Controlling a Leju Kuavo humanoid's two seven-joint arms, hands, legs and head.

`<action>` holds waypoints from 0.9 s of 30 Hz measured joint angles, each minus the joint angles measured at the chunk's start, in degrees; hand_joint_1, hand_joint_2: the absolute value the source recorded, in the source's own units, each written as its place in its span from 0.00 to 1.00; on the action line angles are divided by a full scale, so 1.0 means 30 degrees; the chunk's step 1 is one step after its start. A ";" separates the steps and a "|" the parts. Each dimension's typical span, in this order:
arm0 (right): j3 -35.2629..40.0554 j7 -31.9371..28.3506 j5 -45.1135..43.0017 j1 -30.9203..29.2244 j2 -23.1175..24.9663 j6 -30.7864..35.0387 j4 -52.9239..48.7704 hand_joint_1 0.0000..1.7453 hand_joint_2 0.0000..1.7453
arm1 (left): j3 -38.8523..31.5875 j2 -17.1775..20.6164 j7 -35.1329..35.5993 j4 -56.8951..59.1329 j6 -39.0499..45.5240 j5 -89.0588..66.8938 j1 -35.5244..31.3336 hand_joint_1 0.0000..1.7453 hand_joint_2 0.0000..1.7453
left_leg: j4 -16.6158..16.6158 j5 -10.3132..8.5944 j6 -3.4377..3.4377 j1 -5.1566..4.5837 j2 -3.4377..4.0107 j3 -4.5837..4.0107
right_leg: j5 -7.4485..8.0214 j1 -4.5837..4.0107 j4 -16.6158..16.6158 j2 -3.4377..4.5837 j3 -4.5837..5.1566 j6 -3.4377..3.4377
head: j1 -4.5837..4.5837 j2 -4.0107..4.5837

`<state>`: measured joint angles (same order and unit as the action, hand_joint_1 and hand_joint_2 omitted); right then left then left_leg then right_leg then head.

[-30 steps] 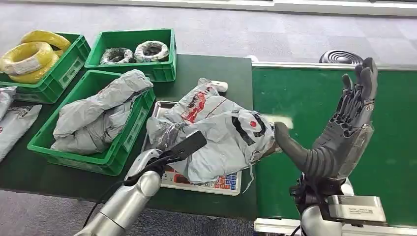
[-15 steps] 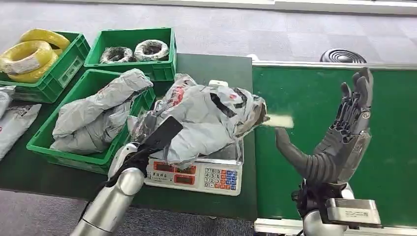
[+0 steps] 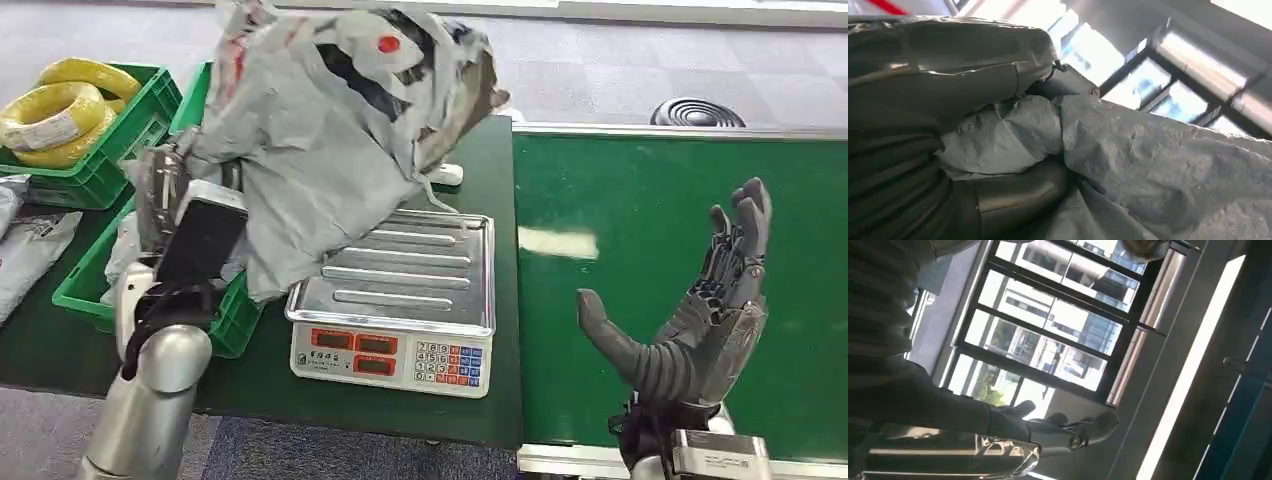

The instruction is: Moved the parcel from conveyor to table for the left to box.

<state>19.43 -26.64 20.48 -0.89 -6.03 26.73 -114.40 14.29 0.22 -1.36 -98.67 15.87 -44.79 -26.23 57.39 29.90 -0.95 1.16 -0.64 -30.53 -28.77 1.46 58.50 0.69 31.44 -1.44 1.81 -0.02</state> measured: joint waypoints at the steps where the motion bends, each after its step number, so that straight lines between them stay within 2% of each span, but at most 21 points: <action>1: -0.0066 0.0000 0.0022 0.0118 -0.0087 0.0000 0.0000 0.00 1.00 | -0.0497 0.0453 0.0066 -0.0364 0.0422 -0.0437 -0.0264 1.00 1.00 | -0.0001 -0.0001 0.0000 0.0001 -0.0001 0.0000 | 0.0000 -0.0001 0.0001 0.0000 -0.0003 0.0000 | -0.0007 0.0000; 6: -0.0175 0.0356 0.0460 0.0524 -0.0269 -0.0102 0.0000 0.00 1.00 | -0.3045 0.2407 0.0861 -0.0813 0.0879 -0.2571 -0.0948 1.00 1.00 | -0.0004 -0.0009 -0.0011 0.0002 0.0017 0.0024 | 0.0000 -0.0001 0.0015 0.0017 -0.0009 0.0002 | -0.0007 0.0000; 11: -0.0131 0.1259 0.0983 0.0278 -0.0269 -0.0728 0.0015 0.00 1.00 | -0.5299 0.4287 0.2732 0.2344 -0.0461 -0.4954 -0.0780 1.00 1.00 | -0.0005 -0.0014 -0.0016 0.0002 0.0024 0.0026 | 0.0001 -0.0001 0.0023 0.0025 -0.0007 0.0004 | -0.0007 0.0000; 17: 0.0058 0.1661 0.1079 -0.0534 -0.0269 -0.1071 0.0349 0.00 1.00 | -0.6075 0.5816 0.2841 0.6789 -0.1944 -0.5593 -0.0556 0.99 1.00 | -0.0002 -0.0029 -0.0022 0.0003 0.0024 0.0004 | 0.0000 -0.0001 0.0028 0.0035 0.0005 0.0004 | -0.0029 0.0000; 21: 0.0313 0.1866 0.0912 -0.1185 -0.0276 -0.1129 0.0866 0.00 1.00 | -0.5938 0.6802 0.3033 0.9504 -0.4893 -0.5284 -0.0796 0.95 1.00 | -0.0002 -0.0027 -0.0023 -0.0002 0.0046 -0.0003 | 0.0001 0.0003 0.0024 0.0051 0.0037 0.0004 | -0.0015 0.0000; 22: 0.0328 0.1887 0.0861 -0.1285 -0.0291 -0.1129 0.1042 0.00 1.00 | -0.5885 0.6964 0.2753 1.0241 -0.5417 -0.4908 -0.0933 0.88 1.00 | -0.0002 -0.0028 -0.0023 -0.0002 0.0044 -0.0003 | 0.0001 0.0003 0.0023 0.0051 0.0039 0.0004 | -0.0015 0.0000; 23: 0.0350 0.1901 0.0779 -0.1348 -0.0320 -0.1115 0.1194 0.00 1.00 | -0.5841 0.7138 0.2485 1.0849 -0.5771 -0.4632 -0.1015 0.17 1.00 | -0.0002 -0.0028 -0.0023 -0.0001 0.0046 -0.0004 | 0.0001 0.0002 0.0023 0.0050 0.0039 0.0004 | -0.0021 0.0000; 24: 0.0357 0.1902 0.0750 -0.1388 -0.0364 -0.1107 0.1290 0.00 1.00 | -0.5804 0.7248 0.2353 1.1180 -0.5918 -0.4464 -0.1061 0.00 1.00 | -0.0001 -0.0028 -0.0023 -0.0001 0.0043 -0.0005 | 0.0001 0.0002 0.0023 0.0047 0.0039 0.0004 | -0.0015 0.0000; 27: 0.0379 0.1894 0.0561 -0.1623 -0.0459 -0.1013 0.1654 0.00 1.00 | -0.5476 0.7656 0.1996 1.2440 -0.5990 -0.3786 -0.1498 0.00 1.00 | -0.0002 -0.0029 -0.0024 0.0000 0.0024 -0.0011 | 0.0001 0.0002 0.0027 0.0046 0.0035 0.0004 | -0.0015 0.0000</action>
<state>20.57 -20.96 22.16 -5.76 -7.41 23.69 -109.44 -2.14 23.19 4.63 -61.35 -2.10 -56.15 -30.72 57.38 29.81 -1.02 1.16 -0.57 -30.56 -28.77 1.46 58.58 0.82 31.55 -1.43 1.77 -0.02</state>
